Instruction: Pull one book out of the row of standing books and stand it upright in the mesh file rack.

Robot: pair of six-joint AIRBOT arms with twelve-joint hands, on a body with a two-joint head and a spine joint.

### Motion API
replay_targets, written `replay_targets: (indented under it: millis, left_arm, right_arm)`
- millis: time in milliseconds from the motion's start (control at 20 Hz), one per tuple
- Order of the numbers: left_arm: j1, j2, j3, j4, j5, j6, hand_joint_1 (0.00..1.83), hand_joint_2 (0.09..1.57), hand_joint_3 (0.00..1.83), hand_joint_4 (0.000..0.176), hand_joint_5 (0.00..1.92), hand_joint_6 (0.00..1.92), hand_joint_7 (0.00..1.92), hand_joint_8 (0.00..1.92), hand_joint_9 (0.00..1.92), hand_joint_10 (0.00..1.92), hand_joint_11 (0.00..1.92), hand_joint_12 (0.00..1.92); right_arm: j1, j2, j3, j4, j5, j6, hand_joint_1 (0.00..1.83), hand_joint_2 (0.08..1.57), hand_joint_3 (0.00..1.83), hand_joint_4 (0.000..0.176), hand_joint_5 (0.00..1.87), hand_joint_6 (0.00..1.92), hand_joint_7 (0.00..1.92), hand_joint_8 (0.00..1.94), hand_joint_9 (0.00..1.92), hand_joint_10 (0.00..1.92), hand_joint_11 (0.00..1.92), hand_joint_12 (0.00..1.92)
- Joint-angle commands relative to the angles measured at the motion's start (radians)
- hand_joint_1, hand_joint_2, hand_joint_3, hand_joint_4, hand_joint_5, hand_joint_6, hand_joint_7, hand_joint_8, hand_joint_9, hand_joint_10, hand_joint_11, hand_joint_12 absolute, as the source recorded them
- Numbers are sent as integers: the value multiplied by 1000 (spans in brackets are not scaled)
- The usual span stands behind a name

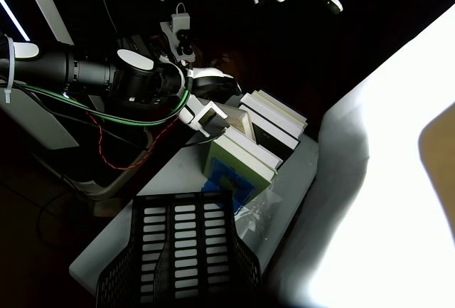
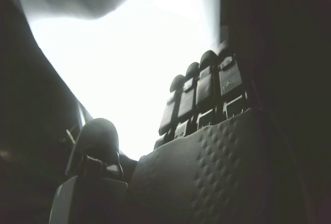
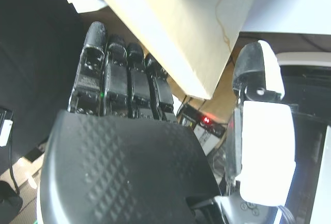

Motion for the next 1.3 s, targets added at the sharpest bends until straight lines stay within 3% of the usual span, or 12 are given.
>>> replay_targets:
  millis: [0, 250, 300, 350, 400, 750, 900, 950, 1050, 1150, 1200, 1250]
  left_arm:
    - [-6, 4, 13, -10, -125, -4, 0, 1385, 0, 33, 0, 0, 0, 0, 0, 0, 0, 0]
    - [-7, 6, 20, -7, -125, -4, 0, 1364, 0, 36, 1, 0, 0, 0, 0, 0, 0, 0]
    - [-12, 4, 23, -5, -124, -4, 1, 1360, 0, 57, 0, 0, 0, 0, 0, 0, 14, 7]
    - [-15, 2, 28, -2, -123, -4, 0, 1377, 0, 37, 0, 0, 0, 0, 0, 0, 51, 27]
    - [-20, -1, 35, 3, -120, -4, 21, 1414, 12, 3, 8, 3, 0, 0, 0, 0, 24, 21]
    - [-71, -24, 68, 46, -82, -4, 0, 1396, 0, 0, 0, 0, 0, 0, 0, 0, 0, 0]
    - [-97, -32, 80, 69, -65, -4, 0, 1414, 0, 0, 195, 87, 149, 62, 91, 43, 2, 1]
    - [-104, -34, 83, 74, -62, -4, 0, 1412, 0, 0, 38, 20, 29, 12, 17, 8, 0, 0]
    - [-112, -37, 88, 80, -59, -4, 0, 1444, 6, 0, 1, 0, 0, 0, 0, 0, 0, 0]
    - [-140, -51, 102, 99, -44, -4, 0, 1375, 0, 0, 0, 0, 0, 0, 0, 0, 0, 0]
    - [-158, -57, 108, 111, -32, -4, 126, 1348, 0, 0, 0, 0, 3, 357, 0, 727, 0, 1721]
    - [-172, -62, 114, 123, -19, -4, 126, 1348, 0, 0, 0, 0, 3, 357, 0, 727, 0, 1721]
  right_arm:
    - [4, 2, 5, 15, -7, -8, 758, 1046, 10, 0, 130, 7, 155, 5, 169, 0, 0, 734]
    - [-6, 2, 19, 15, -6, -8, 758, 1047, 10, 0, 131, 7, 155, 4, 169, 0, 0, 734]
    - [-7, 2, 22, 16, -6, -8, 758, 1047, 9, 0, 131, 7, 155, 4, 169, 0, 0, 734]
    - [-8, 2, 25, 16, -6, -8, 758, 1047, 9, 0, 131, 7, 155, 4, 169, 0, 0, 734]
    - [-11, 2, 32, 17, -6, -8, 758, 1047, 9, 0, 131, 6, 155, 4, 169, 0, 0, 734]
    - [-19, 7, 45, 43, 1, -8, 758, 1047, 8, 0, 131, 6, 155, 3, 169, 0, 0, 734]
    - [-23, 8, 51, 54, 1, -8, 758, 1048, 8, 0, 131, 6, 156, 3, 169, 0, 0, 734]
    - [-23, 9, 52, 58, 1, -8, 758, 1048, 8, 0, 131, 6, 156, 3, 169, 0, 0, 734]
    - [-23, 9, 56, 78, 1, -8, 758, 1048, 7, 0, 131, 6, 156, 3, 169, 0, 0, 734]
    - [-23, 9, 58, 92, 1, -8, 758, 1048, 7, 0, 131, 5, 156, 2, 169, 0, 0, 734]
    - [-23, 9, 58, 92, 1, -8, 758, 1048, 7, 0, 131, 5, 156, 2, 169, 0, 0, 734]
    - [-23, 9, 59, 92, 1, -8, 758, 1048, 7, 0, 131, 5, 156, 2, 169, 0, 0, 734]
